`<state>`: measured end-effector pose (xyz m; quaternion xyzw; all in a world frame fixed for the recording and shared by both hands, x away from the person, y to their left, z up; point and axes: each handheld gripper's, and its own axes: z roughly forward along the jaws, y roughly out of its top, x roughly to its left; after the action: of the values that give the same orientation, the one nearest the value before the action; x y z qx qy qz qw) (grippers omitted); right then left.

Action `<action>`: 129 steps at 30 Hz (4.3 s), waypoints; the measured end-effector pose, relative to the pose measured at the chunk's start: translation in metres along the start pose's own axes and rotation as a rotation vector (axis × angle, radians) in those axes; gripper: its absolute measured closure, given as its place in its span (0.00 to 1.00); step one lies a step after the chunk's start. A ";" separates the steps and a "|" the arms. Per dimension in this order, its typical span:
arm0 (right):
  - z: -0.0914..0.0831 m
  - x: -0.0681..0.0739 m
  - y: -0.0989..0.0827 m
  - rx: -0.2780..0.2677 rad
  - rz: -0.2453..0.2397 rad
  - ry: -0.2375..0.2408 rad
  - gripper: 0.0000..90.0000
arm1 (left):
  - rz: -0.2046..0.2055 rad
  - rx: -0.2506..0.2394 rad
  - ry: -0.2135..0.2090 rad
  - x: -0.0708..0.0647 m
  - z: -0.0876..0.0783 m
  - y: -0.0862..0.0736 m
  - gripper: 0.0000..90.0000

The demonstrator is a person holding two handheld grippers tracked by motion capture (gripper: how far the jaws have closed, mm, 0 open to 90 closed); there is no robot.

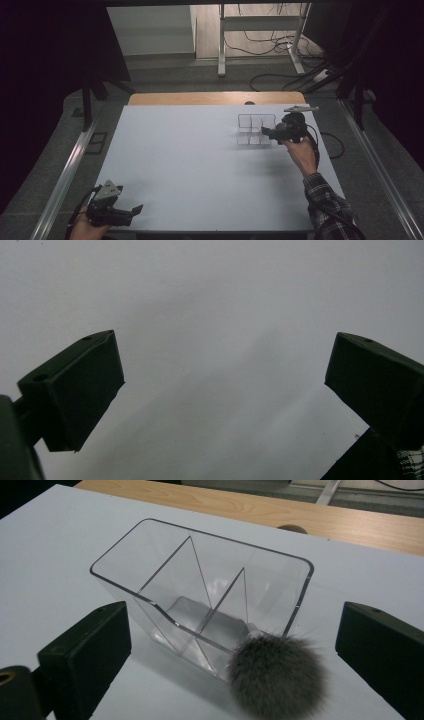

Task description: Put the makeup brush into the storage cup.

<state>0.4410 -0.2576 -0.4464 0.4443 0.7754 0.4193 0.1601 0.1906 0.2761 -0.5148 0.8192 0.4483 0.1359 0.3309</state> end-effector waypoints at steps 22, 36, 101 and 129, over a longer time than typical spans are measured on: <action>-0.006 0.007 -0.005 0.032 -0.011 0.027 0.00 | -0.005 -0.009 -0.008 0.001 -0.001 0.000 0.02; -0.012 0.012 -0.010 0.048 -0.049 0.025 0.01 | -0.008 -0.009 -0.010 0.001 -0.001 0.000 0.03; -0.037 0.030 -0.051 0.121 -0.150 0.022 0.02 | -0.032 -0.021 0.020 0.004 -0.002 -0.001 0.02; -0.054 0.040 -0.067 0.129 -0.161 0.053 0.01 | -0.030 -0.010 0.017 0.004 -0.001 0.000 0.02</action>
<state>0.3482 -0.2690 -0.4619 0.3787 0.8379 0.3657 0.1439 0.1919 0.2801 -0.5145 0.8096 0.4625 0.1402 0.3331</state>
